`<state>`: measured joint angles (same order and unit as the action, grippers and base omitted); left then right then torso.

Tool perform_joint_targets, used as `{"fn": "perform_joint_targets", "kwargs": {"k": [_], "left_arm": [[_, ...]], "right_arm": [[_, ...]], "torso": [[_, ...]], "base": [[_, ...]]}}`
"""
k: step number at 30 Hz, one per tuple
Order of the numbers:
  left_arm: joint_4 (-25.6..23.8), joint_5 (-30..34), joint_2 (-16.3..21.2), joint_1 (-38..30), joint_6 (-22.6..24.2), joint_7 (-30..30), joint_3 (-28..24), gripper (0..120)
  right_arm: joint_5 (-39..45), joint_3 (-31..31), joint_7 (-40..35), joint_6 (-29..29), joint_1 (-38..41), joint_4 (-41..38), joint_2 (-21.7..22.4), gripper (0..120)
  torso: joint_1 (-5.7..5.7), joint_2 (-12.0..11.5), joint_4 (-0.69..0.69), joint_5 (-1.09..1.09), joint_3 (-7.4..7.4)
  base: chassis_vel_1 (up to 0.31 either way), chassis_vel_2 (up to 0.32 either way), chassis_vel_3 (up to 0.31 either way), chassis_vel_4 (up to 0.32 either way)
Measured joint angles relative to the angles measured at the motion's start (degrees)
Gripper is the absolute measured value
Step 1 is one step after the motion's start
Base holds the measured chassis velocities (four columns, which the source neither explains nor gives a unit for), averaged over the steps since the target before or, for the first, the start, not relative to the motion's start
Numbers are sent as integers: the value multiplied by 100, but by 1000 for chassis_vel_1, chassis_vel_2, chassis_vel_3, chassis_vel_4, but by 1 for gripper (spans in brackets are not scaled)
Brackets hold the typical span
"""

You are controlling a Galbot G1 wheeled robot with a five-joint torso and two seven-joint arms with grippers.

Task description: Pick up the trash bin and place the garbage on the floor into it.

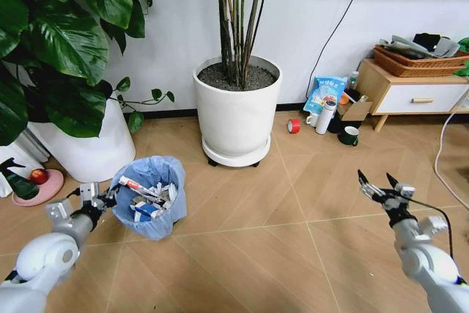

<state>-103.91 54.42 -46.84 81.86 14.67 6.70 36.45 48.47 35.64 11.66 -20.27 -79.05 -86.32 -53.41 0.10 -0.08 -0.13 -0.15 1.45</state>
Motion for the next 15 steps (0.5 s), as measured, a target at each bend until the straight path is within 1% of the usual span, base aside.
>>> {"fn": "perform_joint_targets", "kwargs": {"k": [2, 3, 4, 7, 10, 12, 15], "left_arm": [[-2, -90, -97, 153, -6, -16, 199, 0], [-13, -117, -160, 238, -8, -24, 329, 0], [-13, -117, -160, 238, -8, -24, 329, 0], [-11, -211, -367, 429, -39, -121, 638, 0], [42, -233, -426, 459, -51, -170, 714, 0], [111, -239, -448, 445, -60, -208, 751, 0], [113, -238, -463, 460, -66, -227, 795, 0]], "right_arm": [[-78, 6, 2, -9, -50, -124, -54, 100], [-128, 13, 4, -9, -74, -182, -73, 100], [-128, 13, 4, -9, -74, -182, -73, 100], [-334, 101, 47, -27, -155, -251, -156, 100], [-402, 207, 89, -52, -235, -259, -209, 100], [-476, 370, 136, -94, -311, -259, -276, 100], [-486, 409, 149, -102, -317, -249, -304, 100]], "torso": [[0, 0, 1, -6, 0], [0, 0, 2, -4, 0], [0, 0, 2, -4, 0], [0, 0, 2, -4, 0], [0, 0, 2, -3, 1], [1, 0, -1, -5, 1], [1, 0, -2, -5, 1]], "base": [[0, 0, 0, 0], [0, 0, 0, 0], [0, 0, 0, 0], [0, 0, 0, 0], [0, 0, 0, 0], [0, 0, 0, 0], [0, 0, 0, 0]]}}
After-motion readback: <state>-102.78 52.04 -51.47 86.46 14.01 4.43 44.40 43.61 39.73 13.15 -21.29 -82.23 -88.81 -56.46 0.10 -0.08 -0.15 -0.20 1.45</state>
